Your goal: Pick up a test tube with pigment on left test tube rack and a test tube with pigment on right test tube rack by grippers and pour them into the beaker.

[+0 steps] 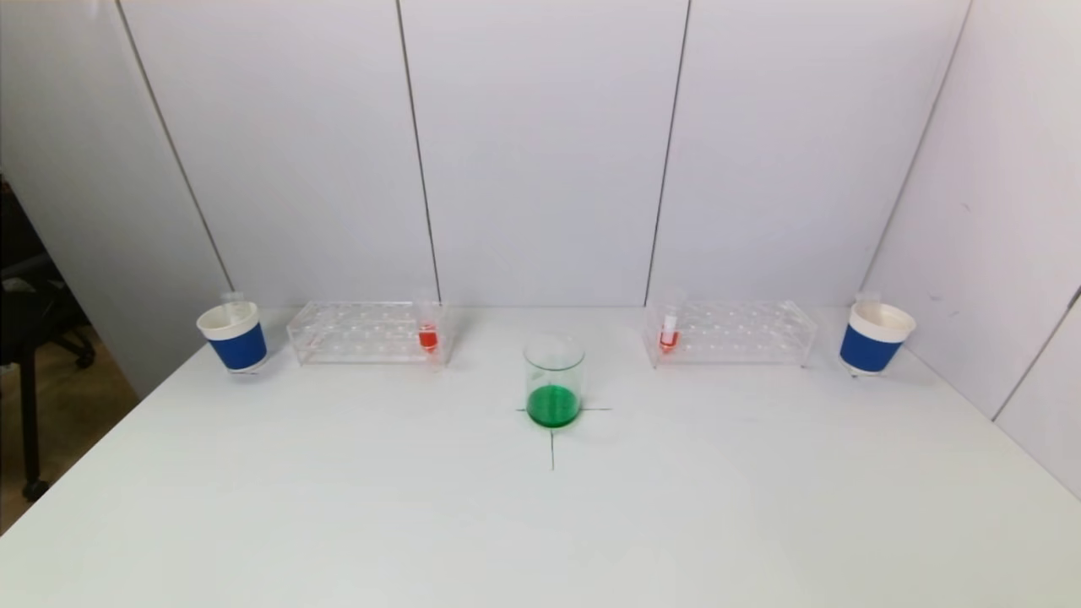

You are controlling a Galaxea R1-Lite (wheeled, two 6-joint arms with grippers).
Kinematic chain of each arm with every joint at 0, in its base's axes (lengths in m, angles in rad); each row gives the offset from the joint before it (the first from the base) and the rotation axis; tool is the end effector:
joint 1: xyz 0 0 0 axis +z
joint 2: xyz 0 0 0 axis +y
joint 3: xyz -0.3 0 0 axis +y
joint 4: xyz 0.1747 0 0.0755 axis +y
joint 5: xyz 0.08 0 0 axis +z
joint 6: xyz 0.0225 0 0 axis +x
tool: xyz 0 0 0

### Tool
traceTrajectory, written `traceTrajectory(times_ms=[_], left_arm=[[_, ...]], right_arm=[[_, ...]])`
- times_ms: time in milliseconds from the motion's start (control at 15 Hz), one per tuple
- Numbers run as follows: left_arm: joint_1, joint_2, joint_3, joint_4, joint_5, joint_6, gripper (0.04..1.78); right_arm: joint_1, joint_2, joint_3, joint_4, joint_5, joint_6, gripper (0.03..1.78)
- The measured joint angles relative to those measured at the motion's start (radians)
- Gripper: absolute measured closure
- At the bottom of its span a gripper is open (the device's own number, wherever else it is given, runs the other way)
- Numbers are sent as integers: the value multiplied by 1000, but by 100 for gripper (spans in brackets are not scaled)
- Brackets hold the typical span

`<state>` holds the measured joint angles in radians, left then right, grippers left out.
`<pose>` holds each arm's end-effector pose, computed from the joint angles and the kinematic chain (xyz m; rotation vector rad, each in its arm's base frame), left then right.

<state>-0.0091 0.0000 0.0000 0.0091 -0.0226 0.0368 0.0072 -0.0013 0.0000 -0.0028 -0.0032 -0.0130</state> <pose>-0.0228 -0.0003 0.0746 0.0367 0.0085 -0.0319 -0.0229 -0.0002 0.0758 -0.0130 -0.0041 0.0040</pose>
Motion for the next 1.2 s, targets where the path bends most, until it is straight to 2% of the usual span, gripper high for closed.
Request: traceTrajectory(times_ms=[1200], left_arm=[[0, 0, 0, 0, -1, 0, 6]], right_arm=[[0, 0, 0, 0, 0, 0, 4]])
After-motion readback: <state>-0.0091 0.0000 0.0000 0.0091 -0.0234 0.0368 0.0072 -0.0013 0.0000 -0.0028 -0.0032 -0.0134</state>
